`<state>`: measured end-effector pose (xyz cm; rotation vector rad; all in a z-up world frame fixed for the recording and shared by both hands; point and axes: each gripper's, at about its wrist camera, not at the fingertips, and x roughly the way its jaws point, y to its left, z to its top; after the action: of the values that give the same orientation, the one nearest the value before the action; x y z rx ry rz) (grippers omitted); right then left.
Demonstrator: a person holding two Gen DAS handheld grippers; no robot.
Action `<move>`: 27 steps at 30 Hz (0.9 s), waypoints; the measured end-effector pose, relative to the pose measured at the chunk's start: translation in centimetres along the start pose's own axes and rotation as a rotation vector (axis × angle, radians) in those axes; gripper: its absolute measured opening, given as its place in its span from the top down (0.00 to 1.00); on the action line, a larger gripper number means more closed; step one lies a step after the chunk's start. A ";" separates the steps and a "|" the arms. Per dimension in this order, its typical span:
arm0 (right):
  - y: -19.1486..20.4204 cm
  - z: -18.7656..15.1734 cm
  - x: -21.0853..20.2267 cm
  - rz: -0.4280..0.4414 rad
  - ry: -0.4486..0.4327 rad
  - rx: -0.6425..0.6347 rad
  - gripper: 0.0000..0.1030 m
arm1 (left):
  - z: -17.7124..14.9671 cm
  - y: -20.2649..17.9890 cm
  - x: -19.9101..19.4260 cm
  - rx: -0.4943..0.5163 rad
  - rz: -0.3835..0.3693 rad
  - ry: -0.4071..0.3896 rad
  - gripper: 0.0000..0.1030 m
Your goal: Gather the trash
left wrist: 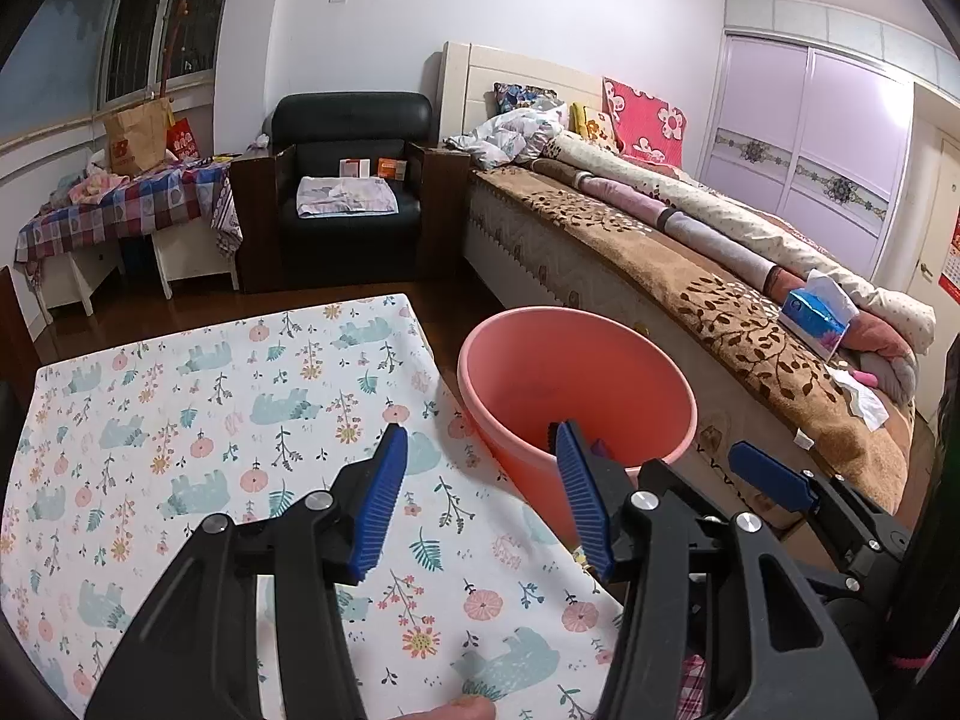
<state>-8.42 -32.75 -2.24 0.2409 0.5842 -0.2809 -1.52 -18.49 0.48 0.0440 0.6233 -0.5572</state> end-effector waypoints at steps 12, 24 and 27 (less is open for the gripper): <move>-0.1 -0.7 0.5 -0.028 -0.006 0.011 0.35 | -0.3 0.5 0.3 -0.015 0.005 0.003 0.49; -0.7 -0.4 0.4 -0.030 -0.001 0.029 0.35 | -0.6 1.5 0.6 -0.027 0.025 0.011 0.49; -0.7 -0.2 0.4 -0.025 -0.001 0.028 0.35 | -0.6 1.9 0.7 -0.032 0.032 0.015 0.50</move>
<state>-8.47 -33.41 -2.70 0.2609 0.5828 -0.3136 -0.38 -17.14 -0.64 0.0278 0.6451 -0.5158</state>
